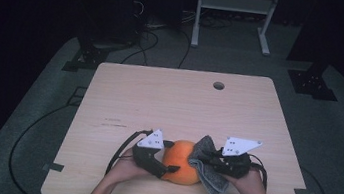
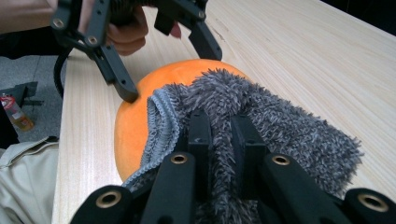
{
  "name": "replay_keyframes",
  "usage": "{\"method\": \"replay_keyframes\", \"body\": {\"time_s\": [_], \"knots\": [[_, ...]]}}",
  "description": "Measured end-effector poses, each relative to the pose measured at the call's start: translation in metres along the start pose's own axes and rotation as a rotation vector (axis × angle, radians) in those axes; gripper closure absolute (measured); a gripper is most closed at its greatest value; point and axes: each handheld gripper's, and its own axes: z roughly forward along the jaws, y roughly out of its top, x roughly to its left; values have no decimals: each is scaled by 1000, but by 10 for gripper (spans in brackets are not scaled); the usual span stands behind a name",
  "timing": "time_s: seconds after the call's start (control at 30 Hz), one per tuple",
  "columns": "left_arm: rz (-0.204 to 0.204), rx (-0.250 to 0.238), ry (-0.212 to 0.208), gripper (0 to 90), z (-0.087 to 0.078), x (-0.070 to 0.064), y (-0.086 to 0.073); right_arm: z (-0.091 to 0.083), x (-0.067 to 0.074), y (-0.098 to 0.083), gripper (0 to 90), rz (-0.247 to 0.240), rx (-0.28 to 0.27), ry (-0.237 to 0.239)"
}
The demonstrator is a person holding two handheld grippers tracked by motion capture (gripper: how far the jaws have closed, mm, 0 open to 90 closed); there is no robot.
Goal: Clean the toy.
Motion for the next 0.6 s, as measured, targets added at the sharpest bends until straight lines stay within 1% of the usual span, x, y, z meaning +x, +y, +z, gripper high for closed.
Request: {"method": "replay_keyframes", "body": {"time_s": [0.03, 0.1, 0.2, 0.27, 0.3, 0.33, 0.37, 0.4, 0.47, 0.53, 0.6], "knots": [[-12, 1, -1, 184, 0, 1, -1, -1, -1, -1, 794, 6, -5, 0], [-20, 19, 3, 187, -1, 3, -3, -3, -4, -6, 793, 19, -6, -3], [-32, 30, 4, 191, -3, 4, -7, -7, -11, -19, 792, 75, -10, -6], [-44, 42, 5, 191, -5, 6, -9, -8, -15, -30, 791, 114, 8, -24], [-47, 50, 7, 191, -5, 7, -10, -8, -17, -34, 791, 126, 22, -31], [-47, 59, 4, 191, -7, 7, -11, -8, -18, -38, 791, 138, 35, -35], [-52, 55, 4, 191, -7, 7, -12, -8, -19, -41, 791, 149, 46, -32], [-53, 57, 4, 191, -8, 7, -12, -10, -19, -41, 791, 152, 49, -31], [-53, 58, 1, 191, -8, 8, -13, -14, -19, -38, 790, 146, 37, -30], [-54, 56, -2, 191, -8, 8, -13, -16, -16, -31, 790, 131, 8, -27], [-55, 52, -2, 191, -7, 9, -14, -15, -12, -20, 790, 106, -14, -15]]}}
